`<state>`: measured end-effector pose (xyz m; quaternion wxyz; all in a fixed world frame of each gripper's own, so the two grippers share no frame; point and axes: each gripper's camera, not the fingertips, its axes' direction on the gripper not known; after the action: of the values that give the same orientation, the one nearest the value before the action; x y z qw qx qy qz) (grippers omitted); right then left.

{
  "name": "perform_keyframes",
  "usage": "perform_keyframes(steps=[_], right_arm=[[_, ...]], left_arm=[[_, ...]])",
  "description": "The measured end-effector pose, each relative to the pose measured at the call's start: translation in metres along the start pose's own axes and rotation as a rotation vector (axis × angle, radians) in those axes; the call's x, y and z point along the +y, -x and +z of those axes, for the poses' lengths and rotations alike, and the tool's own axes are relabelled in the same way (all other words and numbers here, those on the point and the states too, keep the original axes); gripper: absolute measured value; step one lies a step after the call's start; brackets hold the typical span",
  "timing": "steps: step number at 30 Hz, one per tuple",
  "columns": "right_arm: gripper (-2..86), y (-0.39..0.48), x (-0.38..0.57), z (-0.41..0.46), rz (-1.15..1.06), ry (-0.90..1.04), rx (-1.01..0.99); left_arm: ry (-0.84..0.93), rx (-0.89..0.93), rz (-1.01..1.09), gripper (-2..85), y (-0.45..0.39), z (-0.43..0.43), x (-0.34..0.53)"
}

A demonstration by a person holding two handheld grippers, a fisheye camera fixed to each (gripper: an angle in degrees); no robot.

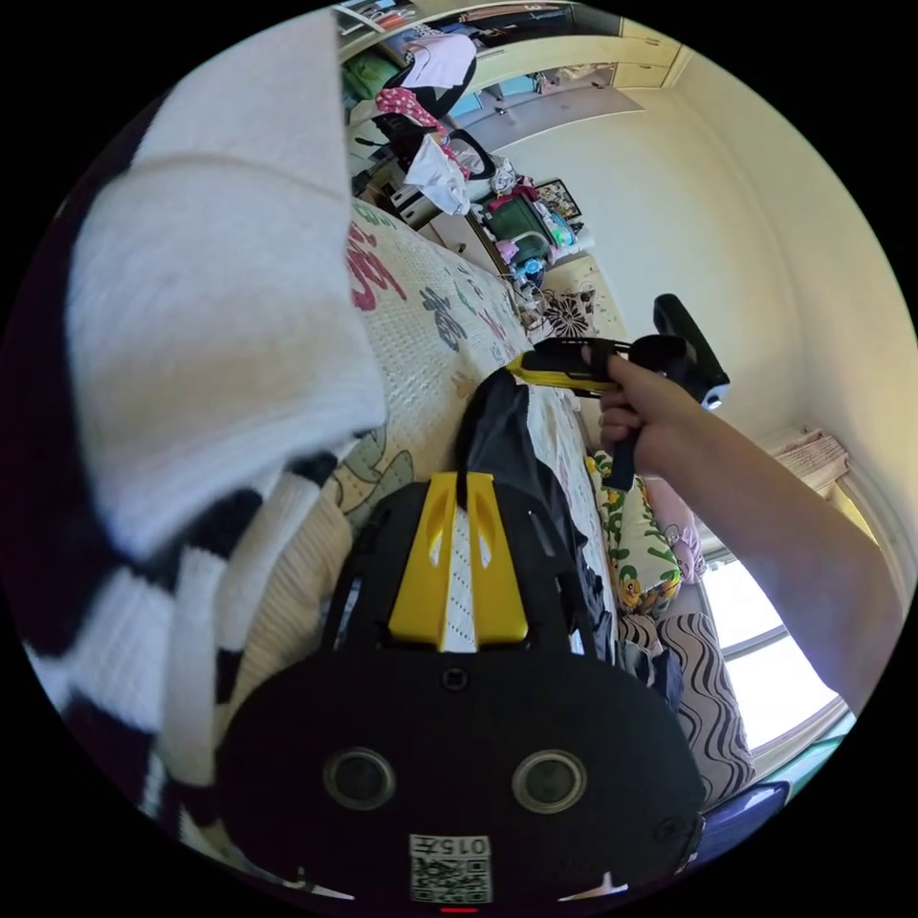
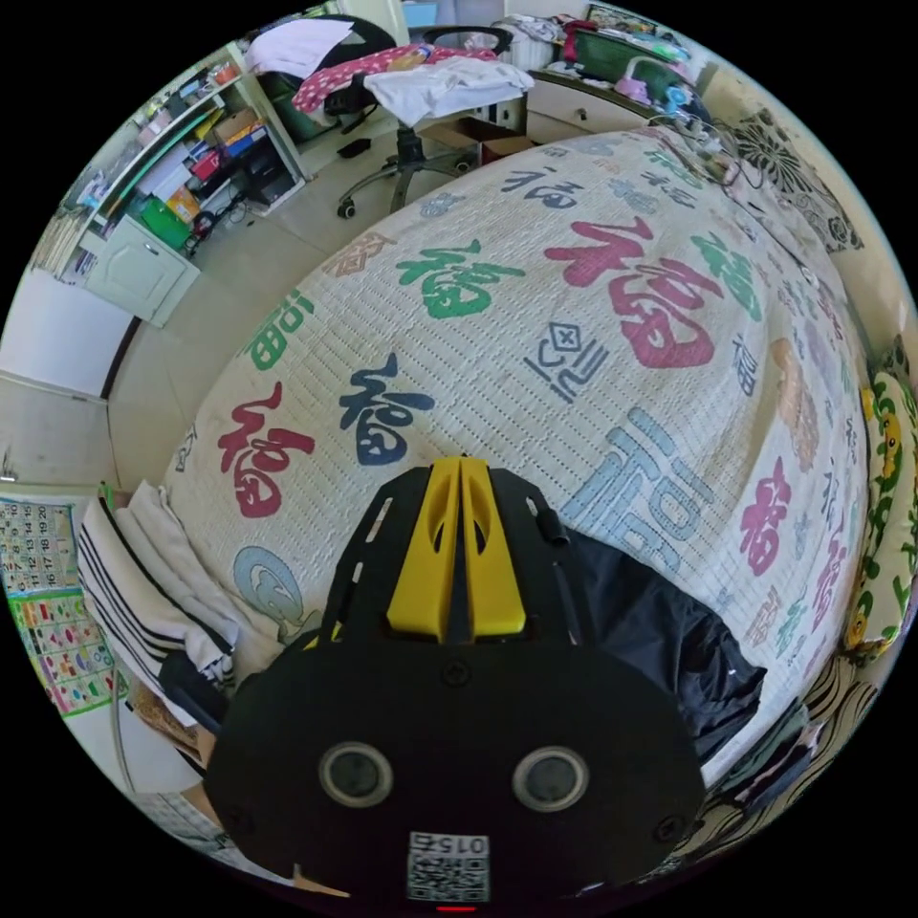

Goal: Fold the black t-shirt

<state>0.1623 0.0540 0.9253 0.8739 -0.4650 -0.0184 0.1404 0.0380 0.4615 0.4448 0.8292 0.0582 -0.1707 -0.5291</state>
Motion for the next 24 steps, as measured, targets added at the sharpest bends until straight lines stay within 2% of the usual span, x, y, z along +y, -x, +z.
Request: perform_keyframes(steps=[8, 12, 16, 24], right_arm=[[-0.1, -0.036, 0.010, -0.027, 0.017, -0.050, -0.057], [3.5, -0.022, 0.001, -0.007, -0.042, 0.058, -0.069], [5.3, -0.006, -0.010, 0.031, -0.054, 0.159, 0.019], [-0.4, -0.044, 0.005, 0.026, 0.004, 0.091, -0.023]], left_arm=[[0.006, -0.001, 0.011, -0.3, 0.001, -0.011, 0.007], [0.001, 0.005, -0.004, -0.3, 0.004, -0.011, 0.006], [-0.001, 0.007, 0.000, -0.3, 0.000, -0.012, 0.002], [0.004, 0.009, 0.000, -0.4, -0.014, -0.014, -0.008]])
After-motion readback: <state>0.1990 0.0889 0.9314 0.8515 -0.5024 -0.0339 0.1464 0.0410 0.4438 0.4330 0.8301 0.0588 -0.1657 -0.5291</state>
